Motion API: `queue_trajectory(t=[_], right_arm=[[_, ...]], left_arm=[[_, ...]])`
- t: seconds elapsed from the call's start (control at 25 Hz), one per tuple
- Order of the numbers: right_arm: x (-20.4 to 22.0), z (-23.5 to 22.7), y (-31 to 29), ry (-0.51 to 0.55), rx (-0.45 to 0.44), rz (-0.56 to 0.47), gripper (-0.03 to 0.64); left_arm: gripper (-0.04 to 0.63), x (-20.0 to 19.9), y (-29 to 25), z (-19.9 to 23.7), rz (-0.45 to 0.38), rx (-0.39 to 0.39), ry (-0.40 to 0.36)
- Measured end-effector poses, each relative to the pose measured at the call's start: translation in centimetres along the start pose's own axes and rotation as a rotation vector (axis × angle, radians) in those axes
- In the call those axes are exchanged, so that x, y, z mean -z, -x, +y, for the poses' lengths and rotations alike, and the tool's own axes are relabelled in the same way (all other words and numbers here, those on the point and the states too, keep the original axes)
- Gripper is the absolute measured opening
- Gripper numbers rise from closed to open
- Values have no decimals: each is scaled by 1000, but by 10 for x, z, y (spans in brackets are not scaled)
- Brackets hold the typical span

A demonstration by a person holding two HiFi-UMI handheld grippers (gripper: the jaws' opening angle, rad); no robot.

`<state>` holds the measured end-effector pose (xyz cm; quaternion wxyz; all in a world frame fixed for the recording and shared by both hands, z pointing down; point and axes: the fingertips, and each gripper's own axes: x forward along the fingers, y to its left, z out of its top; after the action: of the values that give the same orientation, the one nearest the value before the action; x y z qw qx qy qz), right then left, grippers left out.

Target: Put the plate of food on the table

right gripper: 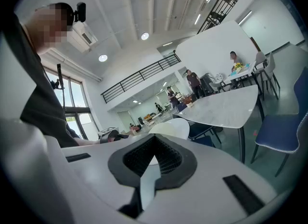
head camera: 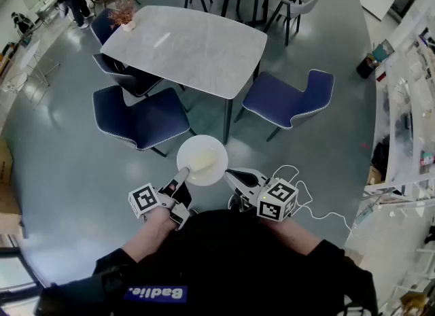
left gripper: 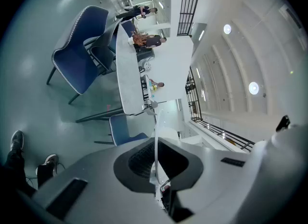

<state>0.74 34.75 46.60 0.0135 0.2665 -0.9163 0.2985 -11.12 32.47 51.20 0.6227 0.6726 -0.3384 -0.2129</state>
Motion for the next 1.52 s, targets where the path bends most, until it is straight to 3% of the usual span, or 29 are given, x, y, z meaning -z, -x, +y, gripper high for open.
queue_trajectory(t=[0.68, 1.0, 1.52], right_arm=[[-4, -4, 5, 66, -17, -18, 9], [-19, -24, 12, 103, -46, -10, 9], [-35, -74, 29, 77, -125, 11, 9]], left_arm=[[11, 2, -6, 2, -15, -10, 7], [11, -2, -28, 0, -52, -48, 1], [11, 8, -69, -4, -137, -74, -6]])
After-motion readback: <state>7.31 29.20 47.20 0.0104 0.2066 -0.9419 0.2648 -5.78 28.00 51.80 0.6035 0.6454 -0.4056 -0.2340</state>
